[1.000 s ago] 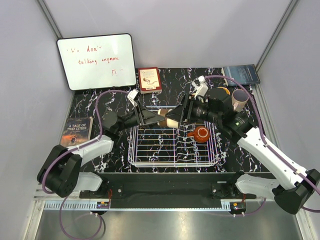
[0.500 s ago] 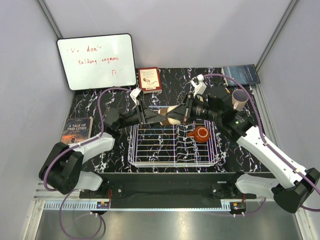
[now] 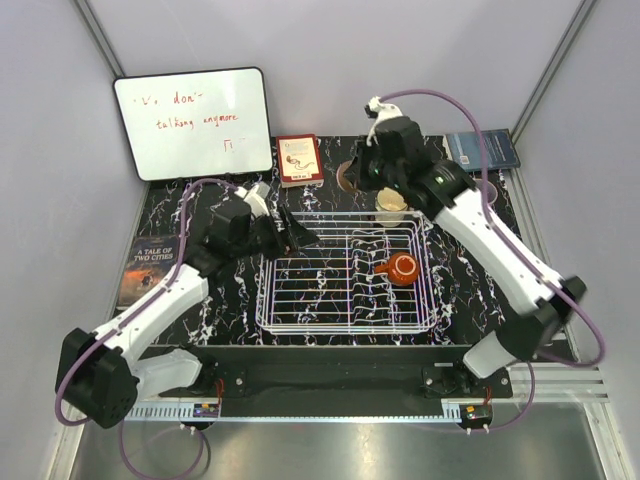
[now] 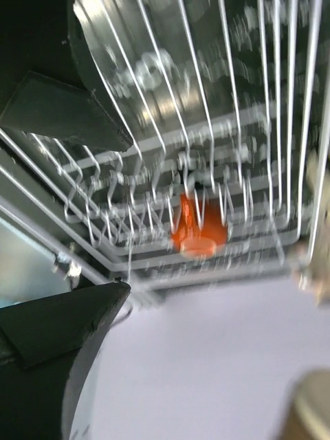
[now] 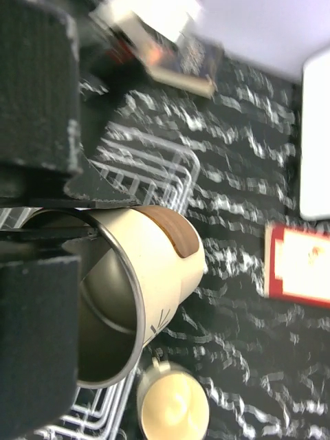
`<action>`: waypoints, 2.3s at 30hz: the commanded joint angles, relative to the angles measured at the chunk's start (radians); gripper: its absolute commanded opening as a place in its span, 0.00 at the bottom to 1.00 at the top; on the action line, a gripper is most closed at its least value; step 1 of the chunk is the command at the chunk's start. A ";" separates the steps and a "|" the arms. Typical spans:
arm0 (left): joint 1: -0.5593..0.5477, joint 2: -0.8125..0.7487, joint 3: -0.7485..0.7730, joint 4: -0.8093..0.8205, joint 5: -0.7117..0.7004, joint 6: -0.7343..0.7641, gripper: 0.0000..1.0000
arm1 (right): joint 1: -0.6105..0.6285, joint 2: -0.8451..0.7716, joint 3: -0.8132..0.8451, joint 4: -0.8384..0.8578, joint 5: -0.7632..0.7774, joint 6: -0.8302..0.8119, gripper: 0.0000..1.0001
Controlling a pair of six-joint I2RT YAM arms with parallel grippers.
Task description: Unload the cups from the dish rack
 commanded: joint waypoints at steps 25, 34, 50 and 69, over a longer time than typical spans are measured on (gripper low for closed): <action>0.003 -0.020 0.048 -0.495 -0.341 0.107 0.74 | -0.078 0.907 0.801 -0.432 0.147 0.070 0.00; 0.003 0.035 0.060 -0.495 -0.335 0.111 0.74 | -0.079 0.981 0.804 -0.438 0.124 0.060 0.00; 0.003 0.055 0.071 -0.493 -0.333 0.125 0.73 | -0.076 0.980 0.776 -0.442 0.096 0.053 0.37; -0.014 0.019 0.194 -0.492 -0.387 0.242 0.75 | -0.021 0.441 0.606 -0.311 0.245 0.027 0.93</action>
